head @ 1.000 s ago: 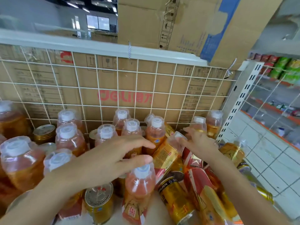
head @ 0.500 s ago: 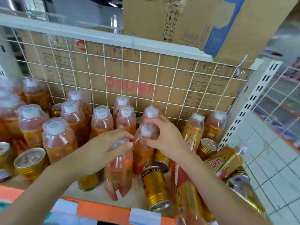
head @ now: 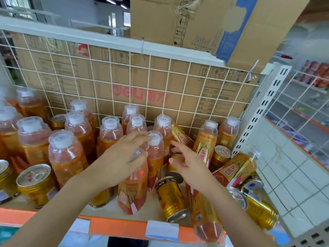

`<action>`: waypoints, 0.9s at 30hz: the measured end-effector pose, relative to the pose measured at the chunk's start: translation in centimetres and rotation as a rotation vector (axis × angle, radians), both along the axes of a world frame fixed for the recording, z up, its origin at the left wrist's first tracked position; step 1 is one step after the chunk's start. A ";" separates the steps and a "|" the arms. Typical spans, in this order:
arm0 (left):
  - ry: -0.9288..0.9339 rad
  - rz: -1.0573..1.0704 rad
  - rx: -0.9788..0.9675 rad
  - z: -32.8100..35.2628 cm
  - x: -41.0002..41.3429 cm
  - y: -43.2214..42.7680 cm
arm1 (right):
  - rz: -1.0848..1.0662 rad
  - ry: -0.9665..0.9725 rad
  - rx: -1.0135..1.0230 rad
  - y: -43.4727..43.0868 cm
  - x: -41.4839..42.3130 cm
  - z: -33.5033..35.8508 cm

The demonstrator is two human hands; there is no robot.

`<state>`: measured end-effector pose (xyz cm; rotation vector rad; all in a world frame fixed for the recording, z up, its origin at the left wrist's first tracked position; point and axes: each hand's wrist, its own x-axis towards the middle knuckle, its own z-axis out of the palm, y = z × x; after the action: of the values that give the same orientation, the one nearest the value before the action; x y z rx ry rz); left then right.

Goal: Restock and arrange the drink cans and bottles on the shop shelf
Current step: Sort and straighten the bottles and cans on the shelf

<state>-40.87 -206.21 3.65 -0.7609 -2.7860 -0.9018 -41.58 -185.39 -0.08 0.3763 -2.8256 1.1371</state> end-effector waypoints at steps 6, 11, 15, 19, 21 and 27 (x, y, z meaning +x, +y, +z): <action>0.103 -0.076 -0.189 0.0 -0.9 1.4 | -0.022 -0.133 0.411 0.5 4.9 -1.9; 0.152 -0.048 -0.250 -0.5 -1.3 1.6 | -0.020 -0.158 0.705 -1.2 5.3 -3.6; 0.165 -0.034 -0.216 -0.8 -1.4 1.3 | -0.060 -0.177 0.739 -2.0 4.9 -5.5; 0.183 -0.031 -0.226 -0.8 -1.3 1.4 | -0.068 -0.188 0.790 -2.4 5.0 -6.3; 0.190 -0.032 -0.222 -0.8 -1.3 1.4 | -0.062 -0.172 0.781 -2.4 5.0 -6.2; 0.186 -0.024 -0.207 -0.7 -1.1 1.4 | -0.014 -0.221 0.568 -2.2 5.5 -3.4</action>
<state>-41.97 -204.77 2.98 -0.8599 -2.7365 -0.5198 -36.12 -187.58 -3.49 0.2698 -3.3051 0.3662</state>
